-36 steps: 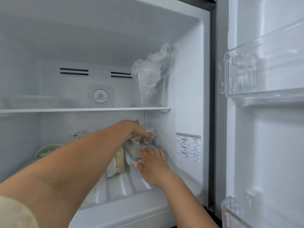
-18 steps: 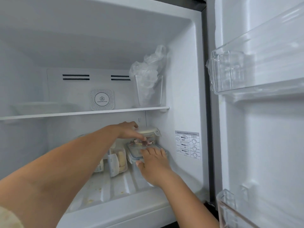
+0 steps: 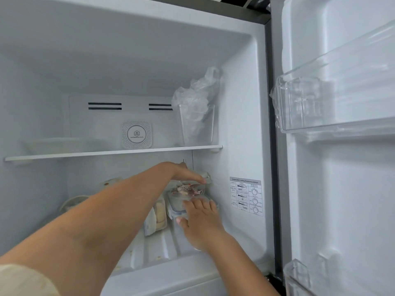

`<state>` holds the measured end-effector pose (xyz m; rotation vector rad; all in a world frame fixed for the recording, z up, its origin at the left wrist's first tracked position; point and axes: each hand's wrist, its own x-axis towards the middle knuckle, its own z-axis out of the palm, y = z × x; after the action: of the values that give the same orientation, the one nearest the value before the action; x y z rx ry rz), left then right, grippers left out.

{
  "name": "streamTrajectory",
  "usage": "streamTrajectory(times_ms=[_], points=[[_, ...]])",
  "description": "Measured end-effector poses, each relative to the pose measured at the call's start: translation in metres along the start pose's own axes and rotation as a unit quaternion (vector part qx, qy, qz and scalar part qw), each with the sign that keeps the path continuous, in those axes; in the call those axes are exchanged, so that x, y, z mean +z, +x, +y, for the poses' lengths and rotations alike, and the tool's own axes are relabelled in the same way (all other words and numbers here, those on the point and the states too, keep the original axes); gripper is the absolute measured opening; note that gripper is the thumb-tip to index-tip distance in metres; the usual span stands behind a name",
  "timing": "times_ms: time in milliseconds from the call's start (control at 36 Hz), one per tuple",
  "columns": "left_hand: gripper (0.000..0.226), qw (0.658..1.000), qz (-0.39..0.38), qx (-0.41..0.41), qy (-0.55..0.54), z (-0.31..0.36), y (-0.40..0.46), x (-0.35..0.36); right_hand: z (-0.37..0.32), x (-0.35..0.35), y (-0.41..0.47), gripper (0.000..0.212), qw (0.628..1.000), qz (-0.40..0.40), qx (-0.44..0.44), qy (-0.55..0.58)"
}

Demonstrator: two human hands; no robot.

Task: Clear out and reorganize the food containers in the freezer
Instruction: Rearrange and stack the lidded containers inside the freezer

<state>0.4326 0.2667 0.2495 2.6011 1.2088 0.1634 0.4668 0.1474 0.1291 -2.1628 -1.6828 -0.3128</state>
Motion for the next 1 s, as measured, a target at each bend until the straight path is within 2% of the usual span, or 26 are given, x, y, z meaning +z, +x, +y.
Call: streamTrajectory(times_ms=[139, 250, 500, 611, 694, 861, 1000], points=[[0.115, 1.000, 0.016, -0.011, 0.021, -0.008, 0.000, 0.002, 0.001, -0.003, 0.000, 0.055, 1.000, -0.005, -0.003, 0.014], [0.115, 0.999, 0.027, 0.014, 0.032, -0.017, -0.008, 0.001, 0.000, -0.006, -0.001, 0.054, 1.000, -0.012, 0.000, 0.011], [0.102, 0.998, 0.011, 0.020, -0.064, -0.036, -0.017, -0.014, 0.000, -0.004, -0.002, 0.051, 1.000, 0.003, -0.004, 0.029], [0.088, 0.993, 0.005, 0.034, -0.109, -0.045, -0.024, -0.019, 0.001, -0.004, -0.002, 0.050, 0.999, 0.000, -0.009, 0.033], [0.082, 0.995, 0.018, 0.054, -0.082, -0.051, -0.039, -0.023, 0.004, -0.004, -0.001, 0.051, 0.999, 0.005, -0.012, 0.032], [0.089, 0.991, 0.061, 0.118, 0.000, -0.065, -0.096, -0.026, 0.004, -0.004, -0.001, 0.048, 1.000, 0.014, -0.009, 0.023], [0.091, 0.989, 0.027, 0.127, 0.073, -0.075, -0.151, -0.024, 0.003, -0.004, -0.001, 0.047, 1.000, 0.018, -0.005, 0.013]])
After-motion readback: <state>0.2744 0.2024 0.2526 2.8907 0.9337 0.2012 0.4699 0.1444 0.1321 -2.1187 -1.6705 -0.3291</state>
